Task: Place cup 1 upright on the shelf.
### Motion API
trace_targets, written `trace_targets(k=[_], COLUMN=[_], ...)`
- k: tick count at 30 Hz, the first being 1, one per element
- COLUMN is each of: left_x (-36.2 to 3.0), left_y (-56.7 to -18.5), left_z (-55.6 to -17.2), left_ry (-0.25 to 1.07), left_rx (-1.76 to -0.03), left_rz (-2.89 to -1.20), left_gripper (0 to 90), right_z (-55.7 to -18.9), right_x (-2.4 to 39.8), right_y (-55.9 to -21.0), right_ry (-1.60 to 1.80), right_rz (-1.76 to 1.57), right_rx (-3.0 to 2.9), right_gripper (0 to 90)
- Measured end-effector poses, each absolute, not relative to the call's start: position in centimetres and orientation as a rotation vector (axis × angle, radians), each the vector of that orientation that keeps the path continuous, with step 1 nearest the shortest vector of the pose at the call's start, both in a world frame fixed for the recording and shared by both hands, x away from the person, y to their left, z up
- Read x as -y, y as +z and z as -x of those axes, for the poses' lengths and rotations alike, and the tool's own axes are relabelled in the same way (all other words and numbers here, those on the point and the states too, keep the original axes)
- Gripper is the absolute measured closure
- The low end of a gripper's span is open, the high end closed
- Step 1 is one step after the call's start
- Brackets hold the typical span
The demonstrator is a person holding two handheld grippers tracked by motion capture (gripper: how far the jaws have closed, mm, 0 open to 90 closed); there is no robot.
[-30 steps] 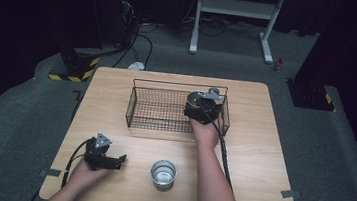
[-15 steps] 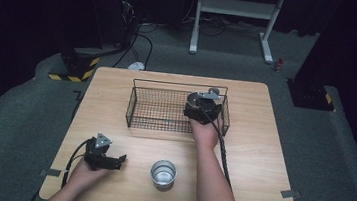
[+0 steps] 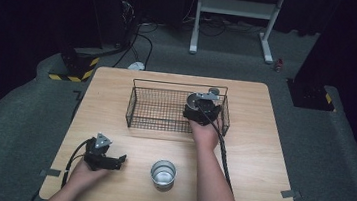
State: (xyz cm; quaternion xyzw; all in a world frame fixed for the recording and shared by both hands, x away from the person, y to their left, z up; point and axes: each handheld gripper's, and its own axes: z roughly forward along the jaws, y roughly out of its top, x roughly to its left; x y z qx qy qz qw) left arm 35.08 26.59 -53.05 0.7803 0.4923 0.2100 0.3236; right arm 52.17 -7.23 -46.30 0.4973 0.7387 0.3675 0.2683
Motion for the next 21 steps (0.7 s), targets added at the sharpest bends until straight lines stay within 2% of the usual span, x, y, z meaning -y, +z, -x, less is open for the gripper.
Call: trace_targets(k=[21], left_x=[-26.58], left_y=[-53.05], left_z=[-35.06], left_ry=[0.55], left_rx=[-1.29], left_rz=[-2.047], left_gripper=[1.6], right_z=[-52.07], right_x=[7.27], right_y=[-46.3], right_ry=[0.97], right_rz=[-1.357], right_rx=[-2.006], right_gripper=[13.6])
